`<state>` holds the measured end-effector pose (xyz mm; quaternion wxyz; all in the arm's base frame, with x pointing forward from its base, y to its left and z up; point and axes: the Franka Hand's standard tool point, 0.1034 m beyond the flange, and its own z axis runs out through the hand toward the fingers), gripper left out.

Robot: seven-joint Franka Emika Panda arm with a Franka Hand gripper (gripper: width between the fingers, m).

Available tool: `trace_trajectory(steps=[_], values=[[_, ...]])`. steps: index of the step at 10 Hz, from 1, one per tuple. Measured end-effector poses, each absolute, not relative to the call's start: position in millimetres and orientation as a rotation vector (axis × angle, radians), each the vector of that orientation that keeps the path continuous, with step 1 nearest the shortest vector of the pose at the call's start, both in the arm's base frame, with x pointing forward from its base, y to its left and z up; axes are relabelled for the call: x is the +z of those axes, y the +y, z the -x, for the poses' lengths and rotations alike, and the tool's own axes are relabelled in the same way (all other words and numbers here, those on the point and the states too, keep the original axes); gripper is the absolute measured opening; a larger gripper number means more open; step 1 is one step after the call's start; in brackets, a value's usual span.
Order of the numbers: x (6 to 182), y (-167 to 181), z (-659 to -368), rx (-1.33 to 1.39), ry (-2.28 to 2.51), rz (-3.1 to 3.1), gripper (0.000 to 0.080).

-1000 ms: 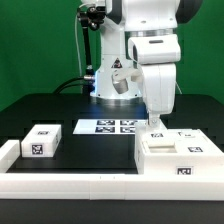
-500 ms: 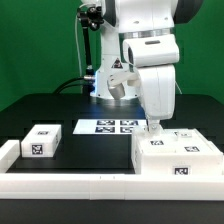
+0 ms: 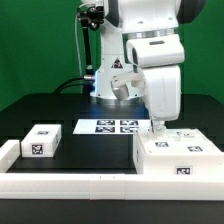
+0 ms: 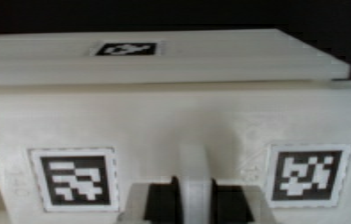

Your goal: Assemble cabinet

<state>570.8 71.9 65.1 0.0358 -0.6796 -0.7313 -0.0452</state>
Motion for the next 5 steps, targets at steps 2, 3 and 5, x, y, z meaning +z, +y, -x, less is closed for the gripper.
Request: trace_trajectory(steps=[2,3,5], values=[[65.6,77.1,-582.6,-0.143,-2.196,2.138,0.0062],[64.5,76.9,-584.6,-0.143,-2.176,2.156,0.0062],[64.7,76.7,-585.0,-0.124,-2.15,2.172,0.0062]])
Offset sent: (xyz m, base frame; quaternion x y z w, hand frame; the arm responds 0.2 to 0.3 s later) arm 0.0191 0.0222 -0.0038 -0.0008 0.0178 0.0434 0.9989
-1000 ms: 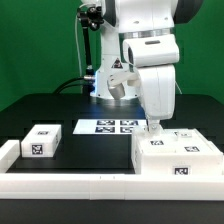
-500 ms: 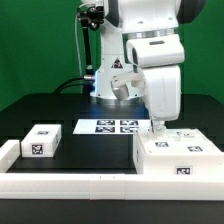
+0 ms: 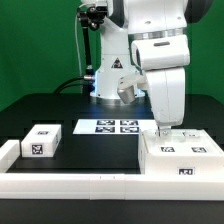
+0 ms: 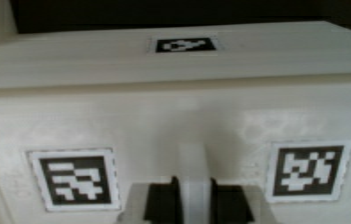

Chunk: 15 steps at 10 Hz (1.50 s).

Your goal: Assemble cabinet

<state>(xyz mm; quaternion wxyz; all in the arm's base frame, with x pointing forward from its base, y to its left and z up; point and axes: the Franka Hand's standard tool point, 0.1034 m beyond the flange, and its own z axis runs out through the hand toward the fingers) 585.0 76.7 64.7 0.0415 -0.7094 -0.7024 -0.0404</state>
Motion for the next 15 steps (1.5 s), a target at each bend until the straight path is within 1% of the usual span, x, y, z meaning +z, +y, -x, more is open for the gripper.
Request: trace_trajectory(steps=[4,5,6,7,8,9,10,11,15], values=[[63.5,75.4,-584.6,-0.119,-2.153,2.165,0.0062],[63.4,75.4,-584.6,-0.119,-2.153,2.165,0.0238],[64.9,75.8,-585.2,-0.118,-2.15,2.169,0.0238],[77.2,75.8,-588.4,-0.12,-2.152,2.186,0.0434],[87.7,74.8,-588.9,-0.125,-2.156,2.202,0.0566],[90.9,74.3,-587.0,-0.124,-2.147,2.216,0.0623],[88.9,74.1,-586.6,-0.121,-2.144,2.215,0.0623],[88.2,74.0,-586.2,-0.12,-2.143,2.214,0.0645],[89.0,73.4,-584.5,-0.129,-2.109,2.254,0.0649]])
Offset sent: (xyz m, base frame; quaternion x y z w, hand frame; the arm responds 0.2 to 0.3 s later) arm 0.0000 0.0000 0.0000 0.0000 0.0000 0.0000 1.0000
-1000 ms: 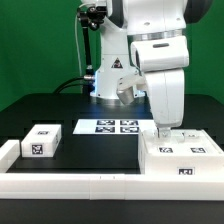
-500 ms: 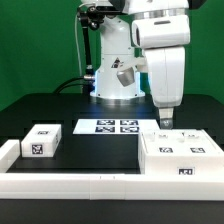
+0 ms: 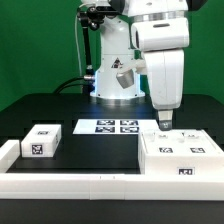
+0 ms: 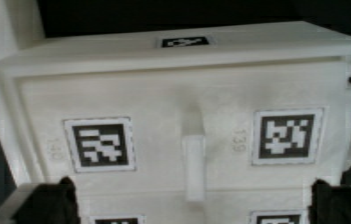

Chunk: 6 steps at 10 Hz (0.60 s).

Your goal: Assemble cabinet

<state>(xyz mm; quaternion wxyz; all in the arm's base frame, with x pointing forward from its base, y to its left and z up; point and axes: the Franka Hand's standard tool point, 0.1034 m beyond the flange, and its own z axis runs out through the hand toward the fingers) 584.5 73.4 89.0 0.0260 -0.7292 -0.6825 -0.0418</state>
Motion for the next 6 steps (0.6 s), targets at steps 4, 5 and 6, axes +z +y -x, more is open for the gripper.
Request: trace_trajectory(steps=[4,5,6], values=[[96.0,71.3,-542.0,-0.144,-1.964,2.423,0.0649],[95.0,75.3,-535.4,-0.163,-1.832,2.521,0.0649],[93.3,79.5,-531.8,-0.161,-1.713,2.596,0.0649]])
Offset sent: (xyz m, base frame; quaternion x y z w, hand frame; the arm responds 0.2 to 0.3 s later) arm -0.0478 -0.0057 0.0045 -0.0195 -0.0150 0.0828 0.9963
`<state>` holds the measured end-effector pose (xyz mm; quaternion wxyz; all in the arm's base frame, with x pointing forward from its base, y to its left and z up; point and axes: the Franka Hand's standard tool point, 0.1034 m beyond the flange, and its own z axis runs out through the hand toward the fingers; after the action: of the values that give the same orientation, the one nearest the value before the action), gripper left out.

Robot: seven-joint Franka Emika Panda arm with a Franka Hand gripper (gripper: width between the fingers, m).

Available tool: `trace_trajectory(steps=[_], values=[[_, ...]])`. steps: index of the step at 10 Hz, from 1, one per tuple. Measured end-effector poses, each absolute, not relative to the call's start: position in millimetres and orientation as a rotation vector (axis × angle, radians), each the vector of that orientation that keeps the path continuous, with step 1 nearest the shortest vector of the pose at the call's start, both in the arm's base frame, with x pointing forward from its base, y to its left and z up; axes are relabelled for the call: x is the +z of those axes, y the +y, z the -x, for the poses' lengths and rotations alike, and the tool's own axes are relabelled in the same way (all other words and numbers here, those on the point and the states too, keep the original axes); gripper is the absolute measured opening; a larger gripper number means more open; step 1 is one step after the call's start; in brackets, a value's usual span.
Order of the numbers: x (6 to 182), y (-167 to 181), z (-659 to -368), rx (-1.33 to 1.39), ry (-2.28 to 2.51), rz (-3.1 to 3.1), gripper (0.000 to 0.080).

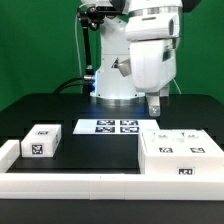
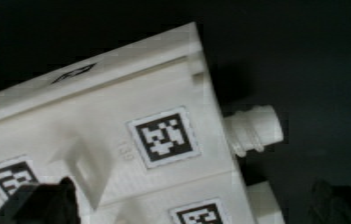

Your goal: Assemble cabinet

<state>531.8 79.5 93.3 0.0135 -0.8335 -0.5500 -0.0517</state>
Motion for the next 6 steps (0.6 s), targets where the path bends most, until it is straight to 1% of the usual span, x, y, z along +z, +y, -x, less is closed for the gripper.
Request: trace_trajectory(steps=[3,5,6], values=[[93.0,79.0,-532.6,-0.158,-1.503,2.712,0.0649],[92.2,79.7,-530.1,-0.159,-1.19,2.839,0.0649],[94.5,81.9,-525.4,-0.188,-1.026,2.902,0.0649]])
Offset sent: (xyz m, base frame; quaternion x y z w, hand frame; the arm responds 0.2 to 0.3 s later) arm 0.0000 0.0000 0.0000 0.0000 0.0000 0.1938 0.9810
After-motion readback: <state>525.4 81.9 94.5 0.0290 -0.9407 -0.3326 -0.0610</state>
